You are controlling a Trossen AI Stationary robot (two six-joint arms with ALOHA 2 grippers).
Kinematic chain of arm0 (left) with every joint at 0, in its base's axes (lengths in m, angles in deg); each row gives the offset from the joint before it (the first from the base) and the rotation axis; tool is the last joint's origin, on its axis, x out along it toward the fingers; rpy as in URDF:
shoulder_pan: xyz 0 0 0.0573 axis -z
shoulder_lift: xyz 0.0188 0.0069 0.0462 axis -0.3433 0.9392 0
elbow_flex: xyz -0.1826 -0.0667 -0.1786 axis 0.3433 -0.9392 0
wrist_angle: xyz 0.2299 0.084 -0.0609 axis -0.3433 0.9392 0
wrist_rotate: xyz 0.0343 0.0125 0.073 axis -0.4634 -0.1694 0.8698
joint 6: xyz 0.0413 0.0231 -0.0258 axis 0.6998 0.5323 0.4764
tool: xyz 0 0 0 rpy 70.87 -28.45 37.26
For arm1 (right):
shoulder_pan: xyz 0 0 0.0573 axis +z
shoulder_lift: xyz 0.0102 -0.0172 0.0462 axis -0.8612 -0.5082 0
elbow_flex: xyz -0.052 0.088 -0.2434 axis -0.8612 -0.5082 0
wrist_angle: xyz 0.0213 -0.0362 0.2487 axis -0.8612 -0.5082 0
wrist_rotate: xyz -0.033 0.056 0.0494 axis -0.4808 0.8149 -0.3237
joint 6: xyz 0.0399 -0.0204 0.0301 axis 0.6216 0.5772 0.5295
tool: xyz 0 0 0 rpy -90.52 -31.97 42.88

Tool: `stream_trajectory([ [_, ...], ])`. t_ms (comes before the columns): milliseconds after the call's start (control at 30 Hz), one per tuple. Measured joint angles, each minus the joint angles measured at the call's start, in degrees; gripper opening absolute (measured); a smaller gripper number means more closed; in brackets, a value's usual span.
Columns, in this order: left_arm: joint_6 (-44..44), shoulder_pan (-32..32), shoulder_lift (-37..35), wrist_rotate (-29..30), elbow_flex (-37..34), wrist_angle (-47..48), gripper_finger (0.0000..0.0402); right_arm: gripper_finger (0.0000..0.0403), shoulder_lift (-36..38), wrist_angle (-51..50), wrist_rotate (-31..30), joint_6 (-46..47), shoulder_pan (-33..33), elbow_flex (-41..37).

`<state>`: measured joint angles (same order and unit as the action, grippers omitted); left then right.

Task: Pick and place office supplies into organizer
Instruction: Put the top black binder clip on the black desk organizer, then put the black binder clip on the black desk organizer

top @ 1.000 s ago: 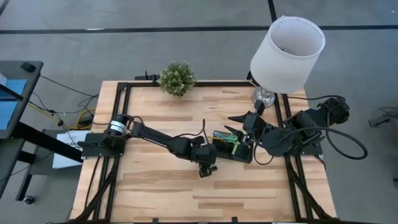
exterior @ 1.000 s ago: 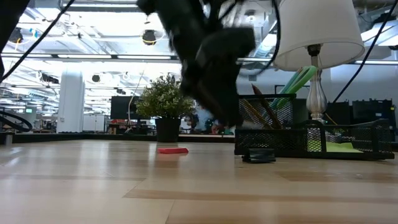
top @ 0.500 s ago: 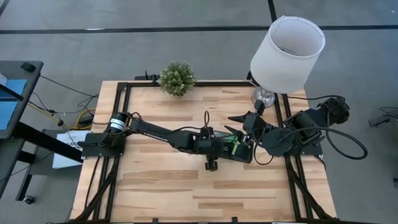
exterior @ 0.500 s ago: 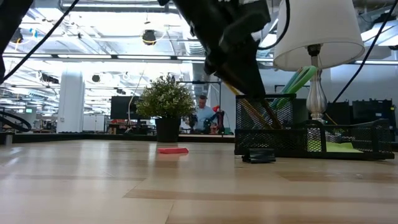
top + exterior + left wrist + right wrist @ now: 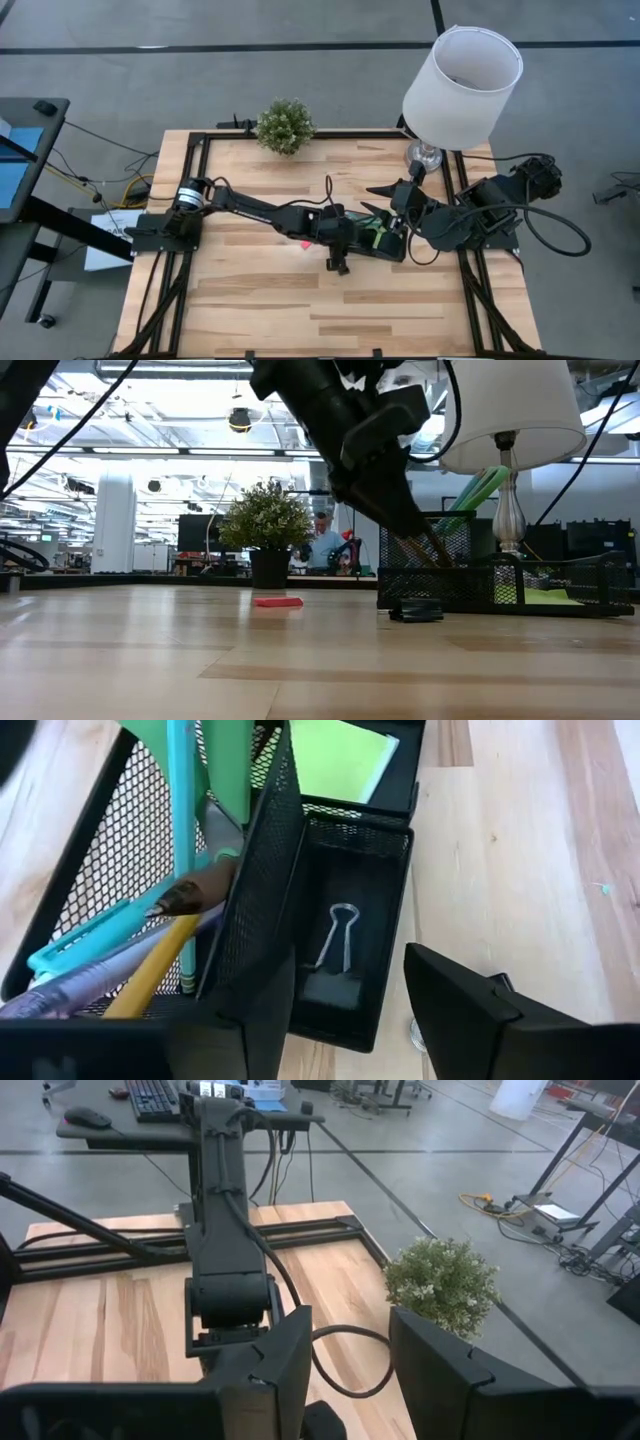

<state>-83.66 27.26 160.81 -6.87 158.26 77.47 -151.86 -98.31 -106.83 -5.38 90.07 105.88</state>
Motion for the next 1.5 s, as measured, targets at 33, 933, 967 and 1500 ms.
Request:
stream_trajectory([
  [33, -0.22, -0.17, 0.00, -0.28, 0.00, -0.06, 0.0188, 0.0129, 0.00, 0.01, 0.00, 0.00, -0.01, 0.00],
  [933, -52.88, 11.38, -1.03, 19.05, 9.68, 2.95, 0.0201, 0.0129, 0.00, -0.01, -0.01, 0.00, -0.01, 0.00],
  [967, -56.75, 11.47, -1.03, 20.09, 9.34, 2.47, 0.0201, 0.0129, 0.00, 0.01, -0.01, 0.00, -0.02, 0.00],
  [1500, -94.38, 12.81, 9.01, 14.66, 6.93, -3.36, 0.0215, 0.0129, 0.00, 0.25, 0.00, 0.00, -0.02, 0.00],
])
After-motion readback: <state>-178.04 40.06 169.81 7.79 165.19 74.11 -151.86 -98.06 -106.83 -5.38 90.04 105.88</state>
